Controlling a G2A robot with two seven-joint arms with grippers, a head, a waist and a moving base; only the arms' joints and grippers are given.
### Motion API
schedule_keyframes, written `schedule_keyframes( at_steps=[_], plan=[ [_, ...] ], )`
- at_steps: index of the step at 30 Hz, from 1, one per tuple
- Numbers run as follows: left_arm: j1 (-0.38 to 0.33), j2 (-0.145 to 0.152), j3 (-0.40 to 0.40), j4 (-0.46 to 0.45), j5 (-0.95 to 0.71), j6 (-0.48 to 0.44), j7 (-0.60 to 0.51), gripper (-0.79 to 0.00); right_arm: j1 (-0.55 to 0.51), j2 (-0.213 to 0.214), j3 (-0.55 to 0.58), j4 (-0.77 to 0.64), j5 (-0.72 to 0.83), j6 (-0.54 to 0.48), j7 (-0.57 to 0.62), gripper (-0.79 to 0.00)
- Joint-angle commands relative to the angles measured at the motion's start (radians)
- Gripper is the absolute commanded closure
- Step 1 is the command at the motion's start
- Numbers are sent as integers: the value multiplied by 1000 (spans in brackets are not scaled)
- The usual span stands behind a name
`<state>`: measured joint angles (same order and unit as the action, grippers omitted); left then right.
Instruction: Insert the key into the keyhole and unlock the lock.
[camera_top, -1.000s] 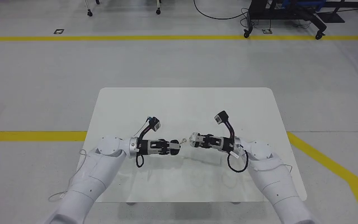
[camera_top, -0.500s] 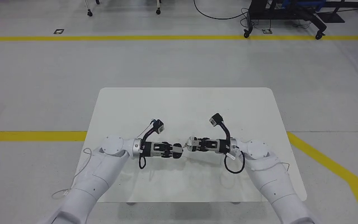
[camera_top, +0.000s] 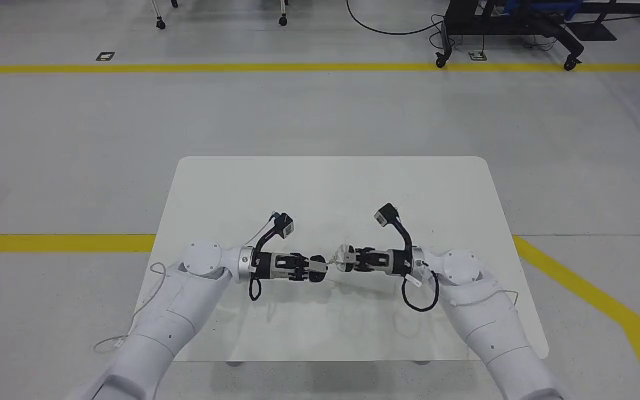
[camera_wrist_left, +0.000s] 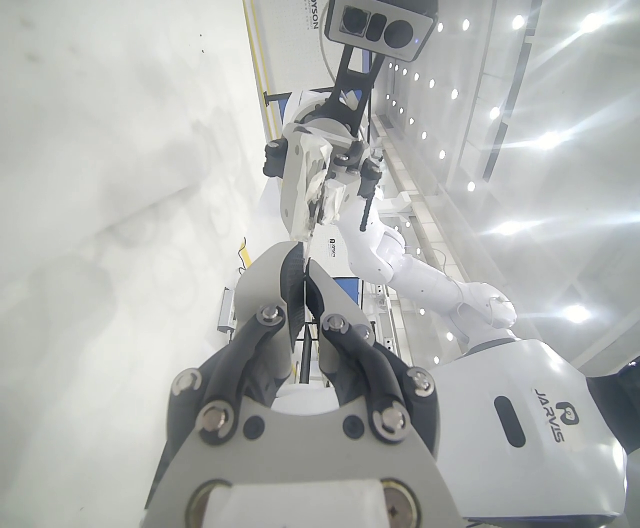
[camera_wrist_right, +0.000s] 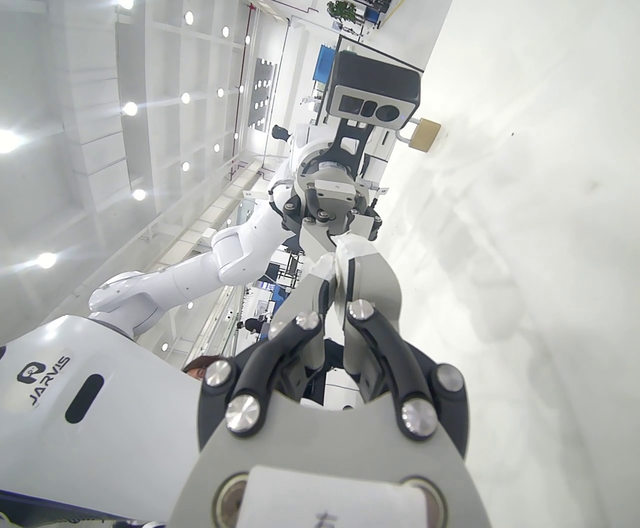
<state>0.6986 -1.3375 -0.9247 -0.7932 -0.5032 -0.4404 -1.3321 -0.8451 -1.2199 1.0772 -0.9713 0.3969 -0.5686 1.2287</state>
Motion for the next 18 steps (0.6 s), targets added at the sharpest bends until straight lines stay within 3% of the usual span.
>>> schedule_keyframes(
  at_steps=[1,6,11,15,18],
  plan=[
    [-2,1,-2,3,3,0,2,0,0,1,-2,-1,-4,3,7,0],
    [0,2,-4,-2,11,-3,5,-28,-1,5,-6,-7,-18,-1,22,0],
    [4,2,-3,-9,17,-2,5,0,-2,7,-10,-9,-19,2,21,0],
    [7,1,4,-14,28,0,9,0,1,7,-16,-9,-20,4,24,-169],
    [7,0,6,-14,29,3,9,0,1,8,-18,-9,-19,3,25,-215]
  ],
)
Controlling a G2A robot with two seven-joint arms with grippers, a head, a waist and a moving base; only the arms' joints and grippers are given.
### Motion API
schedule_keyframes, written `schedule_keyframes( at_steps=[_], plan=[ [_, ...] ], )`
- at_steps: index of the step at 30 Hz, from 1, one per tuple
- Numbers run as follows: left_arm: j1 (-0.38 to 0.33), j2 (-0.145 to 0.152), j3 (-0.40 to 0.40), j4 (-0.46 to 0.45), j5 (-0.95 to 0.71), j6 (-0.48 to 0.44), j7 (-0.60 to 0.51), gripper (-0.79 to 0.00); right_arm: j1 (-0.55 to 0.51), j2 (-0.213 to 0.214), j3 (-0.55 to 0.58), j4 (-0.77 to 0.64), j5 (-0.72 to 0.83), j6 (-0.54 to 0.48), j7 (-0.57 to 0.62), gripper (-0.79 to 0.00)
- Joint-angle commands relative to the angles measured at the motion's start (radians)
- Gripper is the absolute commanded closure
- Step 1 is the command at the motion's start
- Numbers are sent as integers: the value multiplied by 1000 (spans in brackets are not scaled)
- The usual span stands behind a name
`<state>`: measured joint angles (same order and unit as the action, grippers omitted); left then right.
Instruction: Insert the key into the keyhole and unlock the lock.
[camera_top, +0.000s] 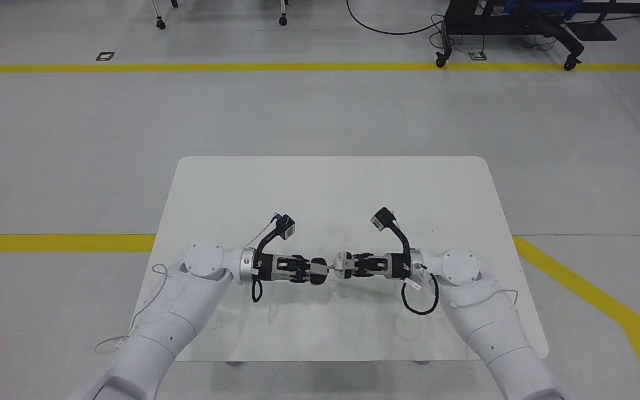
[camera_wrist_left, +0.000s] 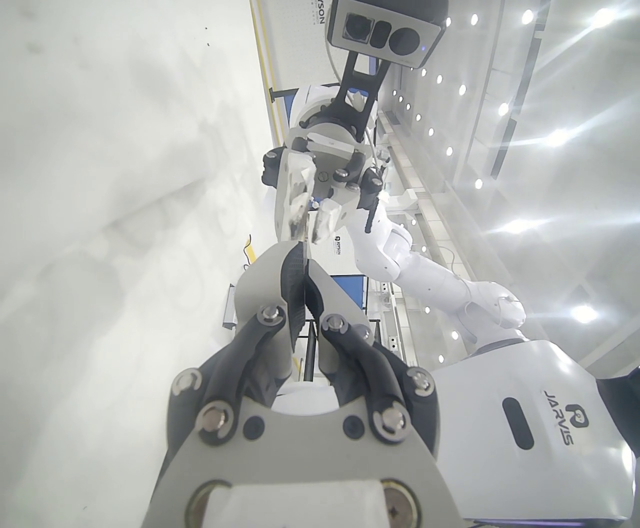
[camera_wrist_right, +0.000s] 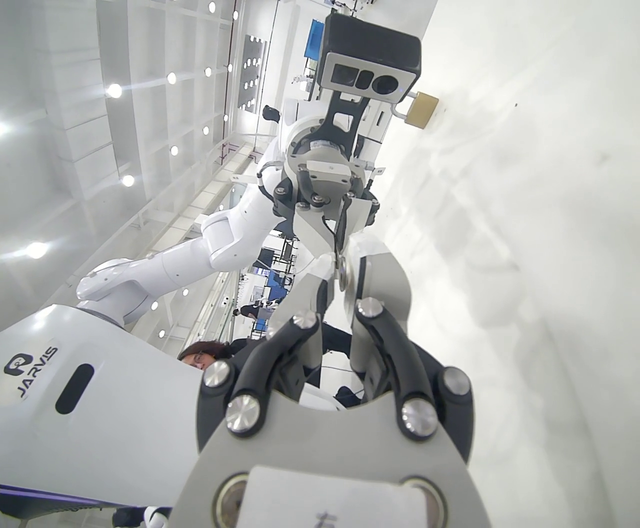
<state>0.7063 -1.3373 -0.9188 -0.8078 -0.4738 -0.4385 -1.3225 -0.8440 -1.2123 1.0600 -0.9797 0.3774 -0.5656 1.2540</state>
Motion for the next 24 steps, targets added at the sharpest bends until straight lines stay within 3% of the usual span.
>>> schedule_keyframes(
  at_steps=[1,4,6,15,16,17,18,24],
  plan=[
    [-1,0,0,1,0,1,0,0,0,0,-2,0,1,-1,0,-234],
    [-3,0,0,0,3,1,-2,0,1,1,-5,-2,0,0,0,-160],
    [-3,1,-1,-2,5,1,-1,0,1,2,-7,-2,-1,0,0,-3],
    [0,3,2,-15,42,-1,20,0,2,8,-20,-10,-28,-1,-1,0],
    [0,4,1,-16,46,-1,22,-163,2,9,-21,-12,-29,-1,-1,0],
    [-1,5,1,-19,53,-4,26,-529,1,10,-22,-14,-31,-2,-2,0],
    [-1,6,0,-22,64,-7,32,-785,0,11,-23,-16,-30,-4,-3,0],
    [7,24,-45,-53,62,-14,30,-785,-8,24,3,-21,-11,-29,-29,0]
  ],
)
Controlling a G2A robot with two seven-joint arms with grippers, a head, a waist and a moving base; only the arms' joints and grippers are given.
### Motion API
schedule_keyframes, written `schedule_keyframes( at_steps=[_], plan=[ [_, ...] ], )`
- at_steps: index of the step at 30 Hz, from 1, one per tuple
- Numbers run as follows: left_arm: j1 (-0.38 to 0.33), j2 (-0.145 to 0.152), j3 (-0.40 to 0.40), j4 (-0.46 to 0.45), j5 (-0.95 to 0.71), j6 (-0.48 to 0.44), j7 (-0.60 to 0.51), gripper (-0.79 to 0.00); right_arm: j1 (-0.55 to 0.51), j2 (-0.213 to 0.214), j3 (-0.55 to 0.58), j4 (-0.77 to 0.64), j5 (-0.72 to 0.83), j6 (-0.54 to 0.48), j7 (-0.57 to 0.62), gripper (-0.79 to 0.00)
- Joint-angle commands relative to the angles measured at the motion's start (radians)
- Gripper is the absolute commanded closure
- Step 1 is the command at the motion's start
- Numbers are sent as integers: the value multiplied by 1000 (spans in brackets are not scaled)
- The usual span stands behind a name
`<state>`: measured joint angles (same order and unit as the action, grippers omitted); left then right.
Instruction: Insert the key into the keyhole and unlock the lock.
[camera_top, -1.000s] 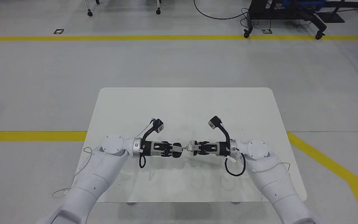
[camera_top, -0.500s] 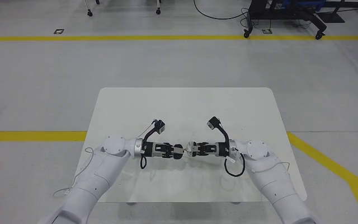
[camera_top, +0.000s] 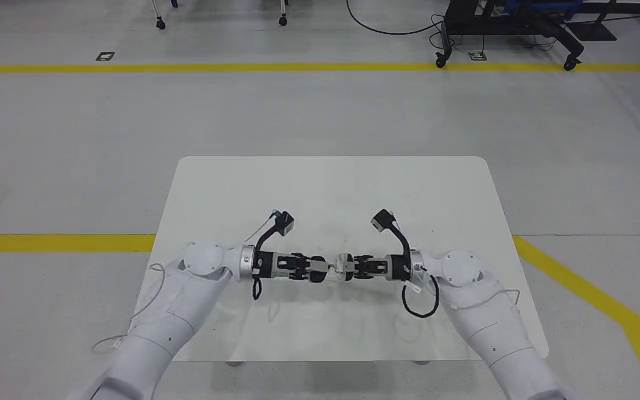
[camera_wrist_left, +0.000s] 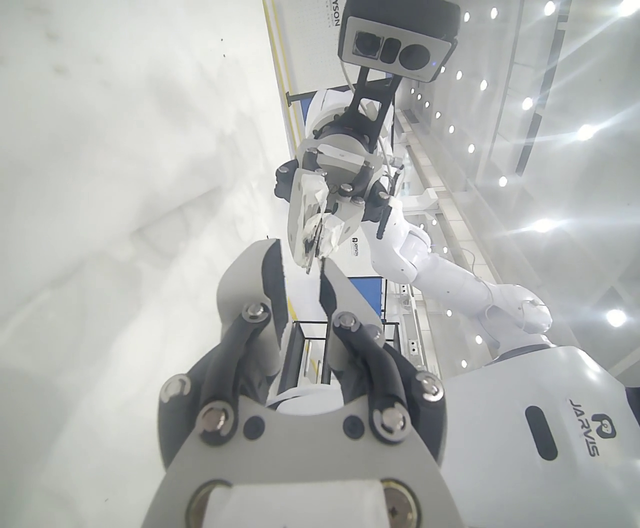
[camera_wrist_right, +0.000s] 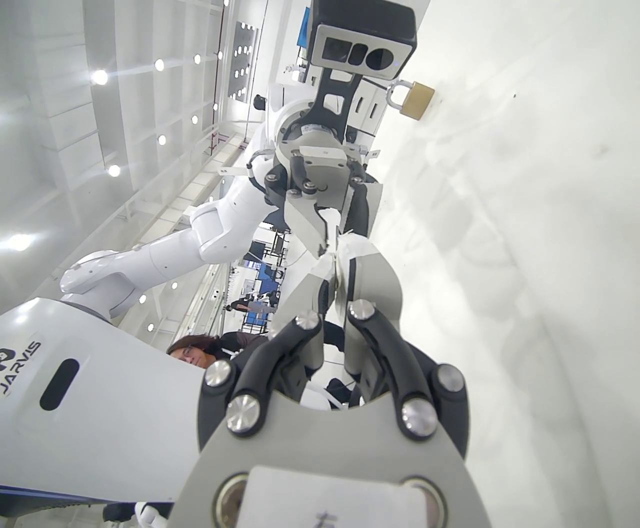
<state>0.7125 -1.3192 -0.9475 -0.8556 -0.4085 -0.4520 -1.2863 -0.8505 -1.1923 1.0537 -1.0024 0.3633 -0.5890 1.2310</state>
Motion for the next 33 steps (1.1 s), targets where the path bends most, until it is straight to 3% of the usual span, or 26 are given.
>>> schedule_keyframes(
  at_steps=[1,11,22,23,27,30,33],
  plan=[
    [3,12,-30,-11,-5,0,-12,-785,-4,7,19,1,5,-11,-11,0],
    [56,126,-319,-154,87,40,-32,-785,-73,71,224,-20,47,-103,-112,0],
    [56,126,-319,-154,87,40,-32,-785,-73,71,224,-20,47,-103,-112,0],
    [63,130,-330,-165,118,22,6,-785,-73,71,224,-20,47,-103,-112,0],
    [168,182,-476,-304,338,-85,129,-785,-73,71,224,-20,47,-103,-112,0],
    [287,219,-608,-469,503,-66,190,-785,-73,71,224,-20,47,-103,-112,0],
    [364,242,-676,-597,697,-28,206,-785,-73,71,224,-20,47,-103,-112,0]
  ],
)
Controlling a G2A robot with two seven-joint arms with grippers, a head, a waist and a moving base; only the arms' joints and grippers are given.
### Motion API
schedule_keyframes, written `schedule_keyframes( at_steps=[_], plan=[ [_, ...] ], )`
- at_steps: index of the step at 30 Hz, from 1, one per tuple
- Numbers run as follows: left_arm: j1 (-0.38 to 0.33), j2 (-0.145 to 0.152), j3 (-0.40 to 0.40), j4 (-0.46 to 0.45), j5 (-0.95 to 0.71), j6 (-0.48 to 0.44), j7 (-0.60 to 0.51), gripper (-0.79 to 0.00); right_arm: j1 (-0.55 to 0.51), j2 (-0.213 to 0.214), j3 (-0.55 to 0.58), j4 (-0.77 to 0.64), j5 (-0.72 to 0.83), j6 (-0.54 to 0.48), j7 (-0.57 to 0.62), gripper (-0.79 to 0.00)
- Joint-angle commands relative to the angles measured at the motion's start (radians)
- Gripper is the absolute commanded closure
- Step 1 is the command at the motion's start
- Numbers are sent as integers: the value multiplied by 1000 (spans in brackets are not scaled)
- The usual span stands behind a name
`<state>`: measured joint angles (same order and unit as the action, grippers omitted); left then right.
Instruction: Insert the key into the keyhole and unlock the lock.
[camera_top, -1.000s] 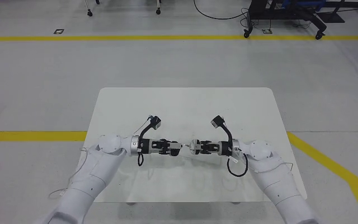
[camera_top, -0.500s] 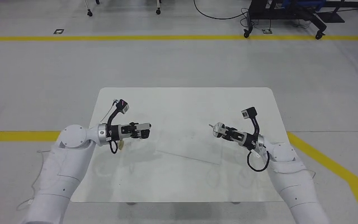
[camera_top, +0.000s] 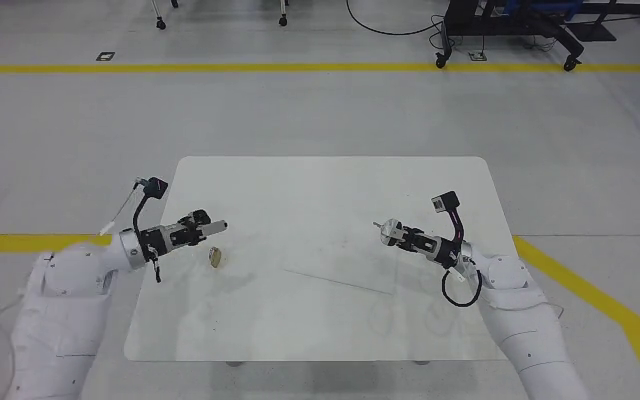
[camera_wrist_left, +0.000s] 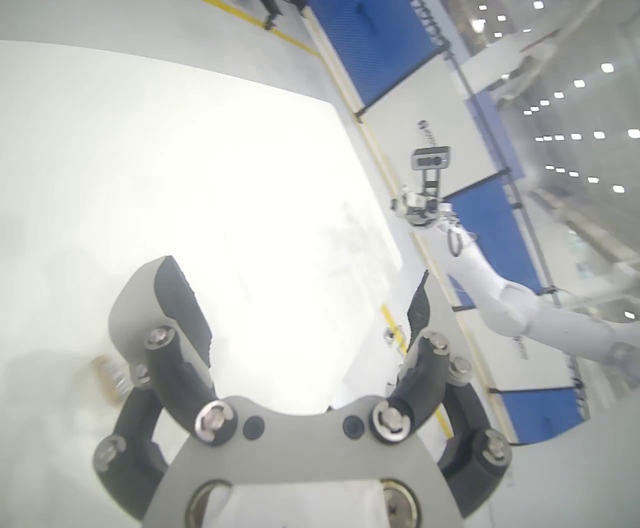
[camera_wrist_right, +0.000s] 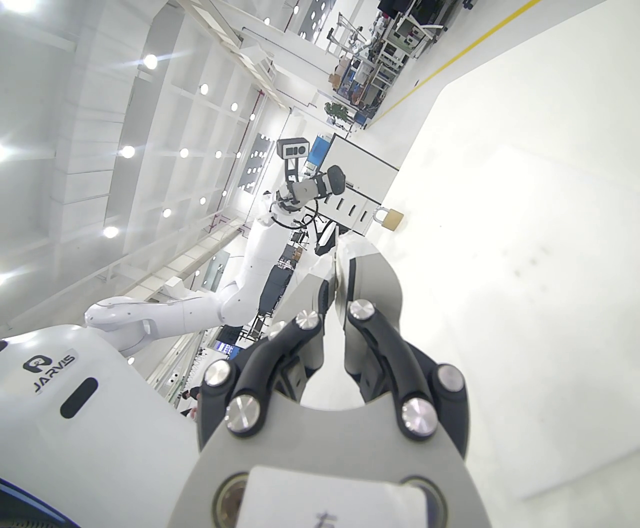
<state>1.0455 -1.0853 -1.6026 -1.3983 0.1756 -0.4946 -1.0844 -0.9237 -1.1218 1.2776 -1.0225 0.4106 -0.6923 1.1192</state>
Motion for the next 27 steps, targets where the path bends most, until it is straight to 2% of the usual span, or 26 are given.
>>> schedule_keyframes(
  at_steps=[1,4,7,13,15,18,20,21,25,27],
  plan=[
    [38,11,-19,-68,165,36,6,-785,0,0,0,0,0,0,0,0],
    [8,14,43,-66,273,54,-34,-785,0,0,0,0,0,0,0,0],
    [-73,8,148,18,377,63,-55,-785,0,0,0,0,0,0,0,0],
    [-219,-29,358,187,528,150,32,-785,0,0,0,0,0,0,0,0],
    [-242,-36,395,221,543,161,33,-739,0,0,0,0,0,0,0,0],
    [-262,-40,422,251,570,186,29,-671,0,0,0,0,0,0,0,0],
    [-266,-39,426,256,582,200,28,-570,0,0,0,0,0,0,0,0],
    [-263,-38,424,254,588,208,39,-551,0,0,0,0,0,0,0,0],
    [-235,-31,408,223,612,241,61,-597,0,0,0,0,0,0,0,0],
    [-218,-26,401,203,633,258,57,-579,0,0,0,0,0,0,0,0]
  ],
)
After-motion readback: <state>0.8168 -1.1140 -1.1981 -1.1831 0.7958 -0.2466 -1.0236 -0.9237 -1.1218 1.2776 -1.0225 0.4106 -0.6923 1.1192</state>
